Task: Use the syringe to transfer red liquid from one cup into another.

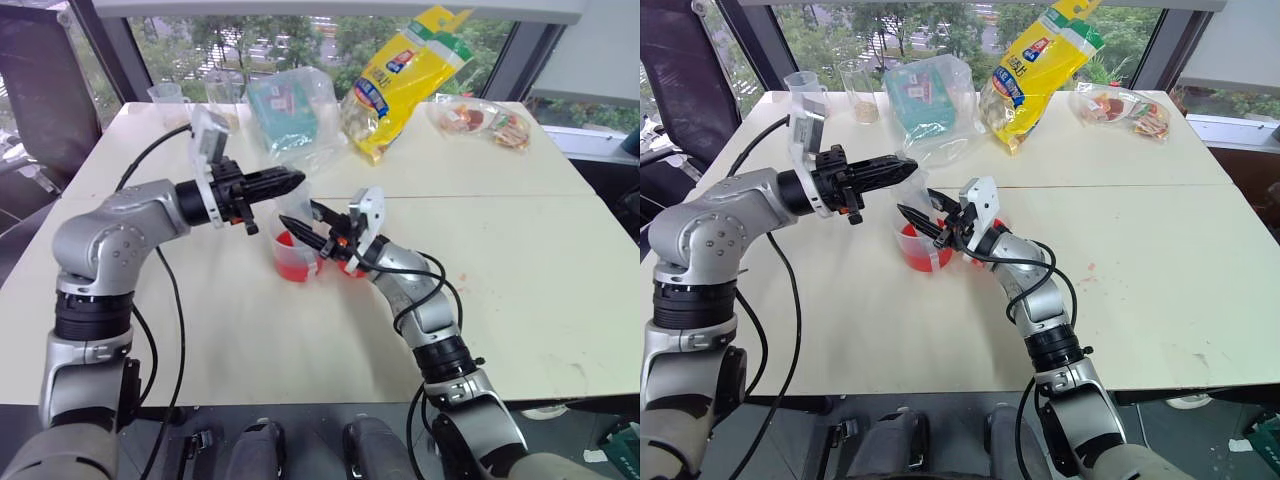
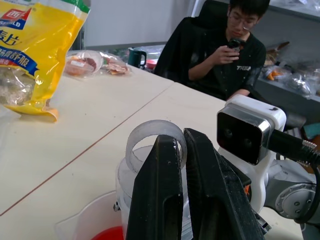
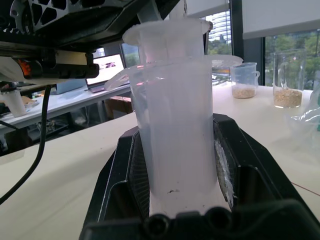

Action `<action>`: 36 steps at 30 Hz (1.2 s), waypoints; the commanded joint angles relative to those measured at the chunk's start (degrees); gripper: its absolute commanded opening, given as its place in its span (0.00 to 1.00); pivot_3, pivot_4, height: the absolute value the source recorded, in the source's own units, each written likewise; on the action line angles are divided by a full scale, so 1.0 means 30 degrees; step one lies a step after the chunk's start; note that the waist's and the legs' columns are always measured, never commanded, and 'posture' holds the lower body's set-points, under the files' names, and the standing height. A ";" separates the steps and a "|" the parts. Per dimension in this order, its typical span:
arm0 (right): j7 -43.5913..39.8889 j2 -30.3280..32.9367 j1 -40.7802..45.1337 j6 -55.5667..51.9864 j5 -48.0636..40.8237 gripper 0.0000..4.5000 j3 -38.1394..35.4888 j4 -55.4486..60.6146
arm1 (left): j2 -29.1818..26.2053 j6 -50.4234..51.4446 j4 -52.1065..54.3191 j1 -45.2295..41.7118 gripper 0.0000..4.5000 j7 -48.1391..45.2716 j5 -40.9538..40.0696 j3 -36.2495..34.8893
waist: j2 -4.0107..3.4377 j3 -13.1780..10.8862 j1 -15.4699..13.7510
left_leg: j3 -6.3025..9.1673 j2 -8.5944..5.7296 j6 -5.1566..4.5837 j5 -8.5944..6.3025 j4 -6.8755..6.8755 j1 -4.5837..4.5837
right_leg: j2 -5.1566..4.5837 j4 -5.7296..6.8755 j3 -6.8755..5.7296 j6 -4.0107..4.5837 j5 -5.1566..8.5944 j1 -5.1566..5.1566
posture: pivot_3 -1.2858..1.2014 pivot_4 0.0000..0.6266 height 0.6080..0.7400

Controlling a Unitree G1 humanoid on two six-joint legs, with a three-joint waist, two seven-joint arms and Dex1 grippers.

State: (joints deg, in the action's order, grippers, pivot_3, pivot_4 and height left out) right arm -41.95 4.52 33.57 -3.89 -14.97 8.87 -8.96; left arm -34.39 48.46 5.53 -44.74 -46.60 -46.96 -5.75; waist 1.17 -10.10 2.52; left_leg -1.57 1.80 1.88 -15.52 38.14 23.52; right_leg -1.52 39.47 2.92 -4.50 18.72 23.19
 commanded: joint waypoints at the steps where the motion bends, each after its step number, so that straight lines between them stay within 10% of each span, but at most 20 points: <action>1: -0.1293 0.0249 -0.0635 -0.0726 0.0148 0.31 0.1320 0.0123 | -0.0558 -0.1093 0.0174 -0.1933 0.02 0.0464 -0.0153 -0.1988 | 0.0000 0.0000 -0.0001 | 0.0000 0.0000 0.0000 0.0000 0.0000 0.0000 | 0.0000 0.0000 0.0000 0.0000 0.0000 0.0000 | 0.52 0.24 1.00; 17: -0.1027 0.0164 -0.0510 -0.1038 -0.0098 0.31 0.1334 0.0541 | -0.0877 -0.0786 0.0317 -0.2112 0.02 0.0411 -0.0345 -0.2014 | 0.0000 0.0000 0.0000 | 0.0000 0.0000 0.0000 0.0000 -0.0001 0.0000 | -0.0001 0.0000 0.0000 0.0000 0.0000 0.0000 | 0.52 0.24 1.00; 25: -0.0230 0.0153 0.1326 -0.2010 -0.0973 0.31 -0.0089 0.1576 | -0.1346 -0.0252 0.1828 0.0271 0.72 0.0296 -0.0245 -0.1507 | 0.0000 0.0000 0.0009 | 0.0004 0.0004 0.0002 0.0001 -0.0003 -0.0002 | 0.0002 0.0003 0.0000 0.0000 0.0000 0.0004 | 0.52 0.24 1.00; 36: 0.0478 0.0010 0.2980 -0.2640 -0.1719 0.31 -0.1326 0.1828 | -0.3190 0.0538 0.3215 0.3017 0.72 0.0374 -0.1123 -0.3347 | -0.0001 -0.0001 0.0013 | 0.0006 0.0005 0.0000 0.0001 -0.0005 0.0000 | -0.0005 0.0001 -0.0001 0.0000 0.0000 0.0004 | 0.52 0.24 1.00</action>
State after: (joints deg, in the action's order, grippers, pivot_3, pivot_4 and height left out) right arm -40.79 5.01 41.02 -12.12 -18.89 5.86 -6.48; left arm -42.96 50.11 12.81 -35.52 -45.67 -49.25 -13.17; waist 1.16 -10.11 2.56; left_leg -1.54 1.82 1.88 -15.52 38.12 23.52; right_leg -1.54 39.47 2.91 -4.50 18.72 23.20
